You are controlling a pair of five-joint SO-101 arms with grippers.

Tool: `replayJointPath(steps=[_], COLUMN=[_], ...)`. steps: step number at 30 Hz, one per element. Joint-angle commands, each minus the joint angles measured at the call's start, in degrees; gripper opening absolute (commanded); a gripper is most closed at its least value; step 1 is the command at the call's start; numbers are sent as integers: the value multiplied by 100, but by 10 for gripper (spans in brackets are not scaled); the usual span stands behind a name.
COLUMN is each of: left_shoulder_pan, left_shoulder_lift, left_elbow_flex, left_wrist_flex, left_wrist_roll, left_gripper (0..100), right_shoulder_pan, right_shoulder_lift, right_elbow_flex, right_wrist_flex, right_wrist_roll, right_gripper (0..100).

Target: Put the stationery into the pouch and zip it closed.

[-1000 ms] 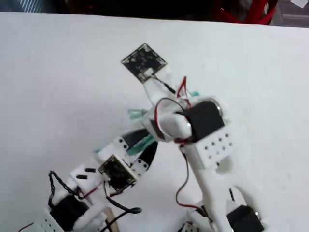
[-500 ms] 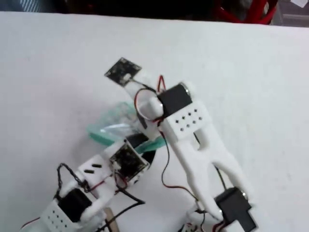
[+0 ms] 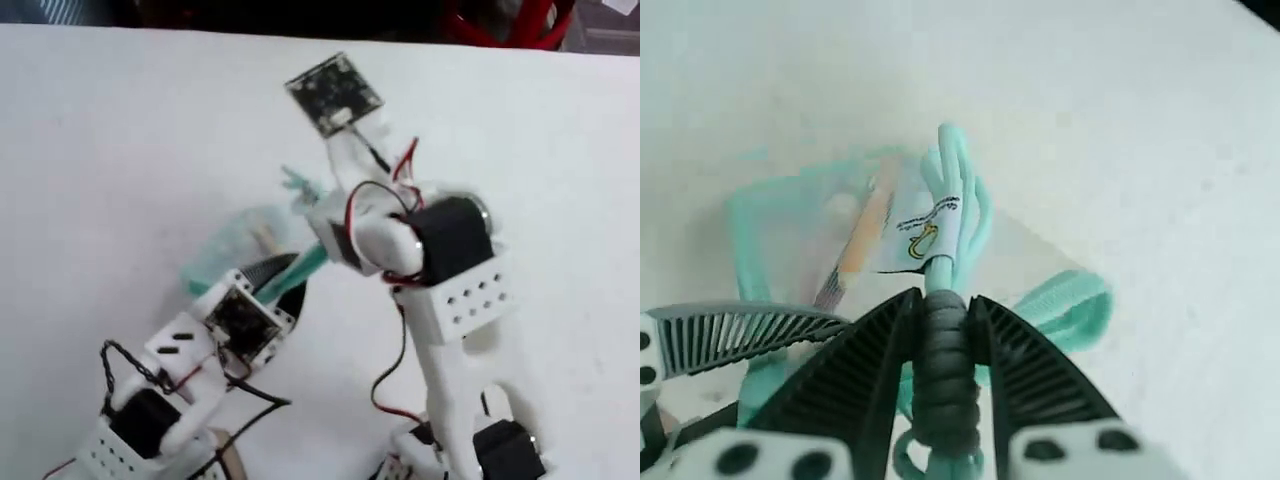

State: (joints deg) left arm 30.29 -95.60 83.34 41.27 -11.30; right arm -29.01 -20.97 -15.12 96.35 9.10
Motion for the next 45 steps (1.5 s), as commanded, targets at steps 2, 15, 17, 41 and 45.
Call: replayJointPath(steps=[2,15,17,41,45], left_shoulder_pan=[-444,-541,-541,-971,-1226], left_shoulder_lift=[75,75,75,75,75], left_elbow_flex=[-352,-466,-466,-457,-457], left_wrist_flex=[-79,62,62,-158,-360], left_wrist_roll=[888,1108,1108,1108,1116], left_gripper=[23,23,23,23,23], right_shoulder_pan=[277,998,1305,1297,620], right_shoulder_lift=[-127,-127,-127,-1147,-1736], right_elbow_flex=[-246,2127,2391,1785,1811], right_wrist_flex=[-804,-4233,-4831,-2193,-1429], right_wrist_roll=[-264,-352,-352,976,1354], right_gripper=[18,18,18,193,268])
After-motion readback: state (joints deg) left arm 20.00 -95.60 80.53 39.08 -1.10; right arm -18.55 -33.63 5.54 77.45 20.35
